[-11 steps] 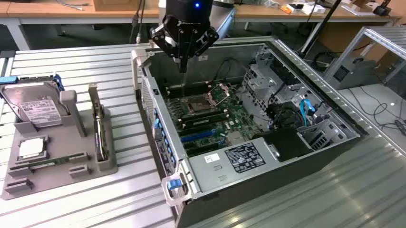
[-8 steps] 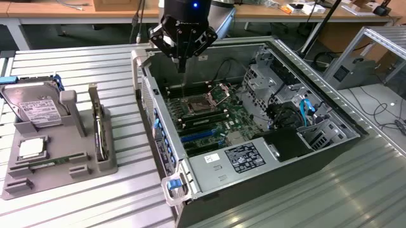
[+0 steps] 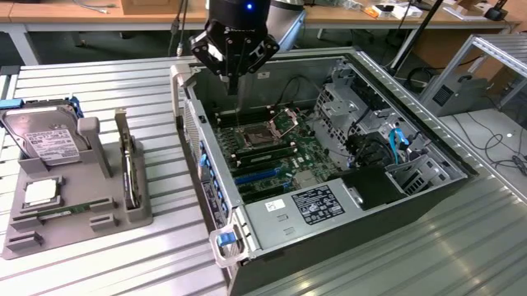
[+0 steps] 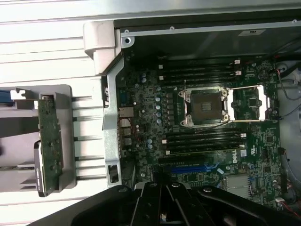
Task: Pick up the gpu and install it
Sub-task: 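Reach for the gpu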
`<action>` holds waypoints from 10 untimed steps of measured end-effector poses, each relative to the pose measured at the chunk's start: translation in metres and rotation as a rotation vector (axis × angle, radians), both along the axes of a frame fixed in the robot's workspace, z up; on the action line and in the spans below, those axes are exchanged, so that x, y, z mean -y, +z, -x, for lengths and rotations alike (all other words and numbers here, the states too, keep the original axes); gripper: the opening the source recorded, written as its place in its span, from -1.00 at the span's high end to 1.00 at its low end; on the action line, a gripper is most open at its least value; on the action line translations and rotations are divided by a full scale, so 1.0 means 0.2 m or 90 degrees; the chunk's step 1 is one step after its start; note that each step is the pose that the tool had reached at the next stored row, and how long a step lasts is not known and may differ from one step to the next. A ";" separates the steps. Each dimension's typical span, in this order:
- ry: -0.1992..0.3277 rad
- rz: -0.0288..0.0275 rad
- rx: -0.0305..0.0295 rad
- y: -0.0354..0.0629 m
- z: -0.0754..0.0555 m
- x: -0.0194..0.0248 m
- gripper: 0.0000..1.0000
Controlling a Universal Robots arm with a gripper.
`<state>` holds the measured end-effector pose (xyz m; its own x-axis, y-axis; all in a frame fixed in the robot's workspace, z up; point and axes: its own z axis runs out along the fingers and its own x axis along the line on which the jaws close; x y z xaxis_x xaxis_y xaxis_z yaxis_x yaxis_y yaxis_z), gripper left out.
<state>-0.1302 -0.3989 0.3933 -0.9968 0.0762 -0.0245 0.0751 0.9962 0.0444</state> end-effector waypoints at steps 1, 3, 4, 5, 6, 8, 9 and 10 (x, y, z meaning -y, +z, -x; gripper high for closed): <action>0.000 0.0000 0.0000 0.000 0.00 0.000 0.79; 0.000 0.0000 0.0000 0.000 0.01 0.000 0.79; 0.000 0.0000 0.0000 0.000 0.01 0.000 0.79; 0.000 0.0000 -0.0001 0.000 0.01 0.000 0.79; 0.000 0.0000 -0.0001 0.000 0.01 0.000 0.79; 0.000 0.0000 0.0000 0.000 0.01 0.000 0.79; 0.000 0.0000 0.0000 0.000 0.02 0.000 0.79; 0.000 0.0000 0.0000 0.000 0.02 0.000 0.79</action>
<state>-0.1337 -0.3989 0.3933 -0.9968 0.0762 -0.0245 0.0751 0.9962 0.0444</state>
